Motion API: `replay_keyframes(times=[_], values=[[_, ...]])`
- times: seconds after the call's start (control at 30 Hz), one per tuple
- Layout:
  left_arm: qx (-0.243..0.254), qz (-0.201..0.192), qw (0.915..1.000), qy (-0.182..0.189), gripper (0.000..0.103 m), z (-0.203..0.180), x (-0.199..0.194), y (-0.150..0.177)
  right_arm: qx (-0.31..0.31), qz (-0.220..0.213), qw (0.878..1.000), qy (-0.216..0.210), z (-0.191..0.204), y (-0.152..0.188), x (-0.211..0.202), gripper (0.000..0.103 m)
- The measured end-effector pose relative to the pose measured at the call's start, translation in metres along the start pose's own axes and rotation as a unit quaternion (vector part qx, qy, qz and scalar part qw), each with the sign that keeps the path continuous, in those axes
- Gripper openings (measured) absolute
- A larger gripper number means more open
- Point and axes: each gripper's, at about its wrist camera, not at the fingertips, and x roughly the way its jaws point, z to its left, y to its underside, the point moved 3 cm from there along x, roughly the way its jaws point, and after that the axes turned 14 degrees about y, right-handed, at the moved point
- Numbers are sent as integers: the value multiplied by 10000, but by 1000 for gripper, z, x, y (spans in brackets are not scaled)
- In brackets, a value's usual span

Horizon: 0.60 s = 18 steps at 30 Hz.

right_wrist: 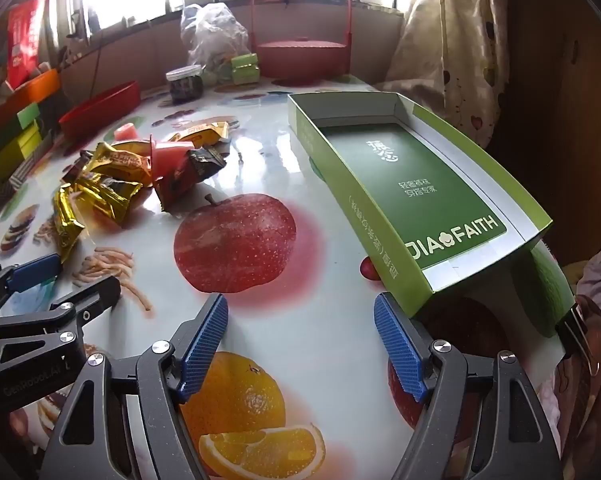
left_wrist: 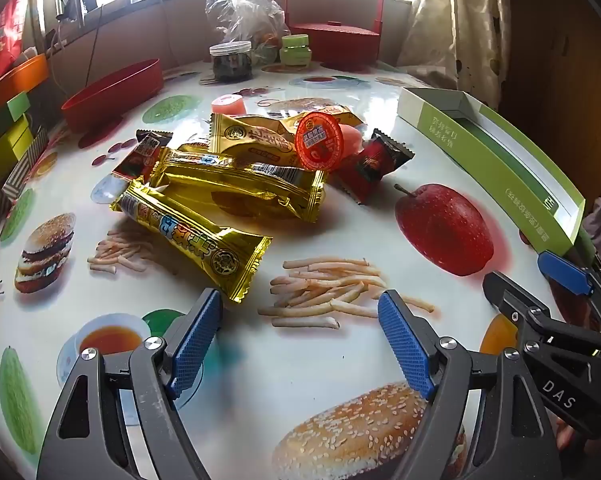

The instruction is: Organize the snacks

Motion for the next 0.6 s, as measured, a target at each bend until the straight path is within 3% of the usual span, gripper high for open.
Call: replay_keyframes(times=[0.6], values=[[33,-37,10000,3,80,2,-1,-1,36,-70,10000,-4,-1,1,-2,76]])
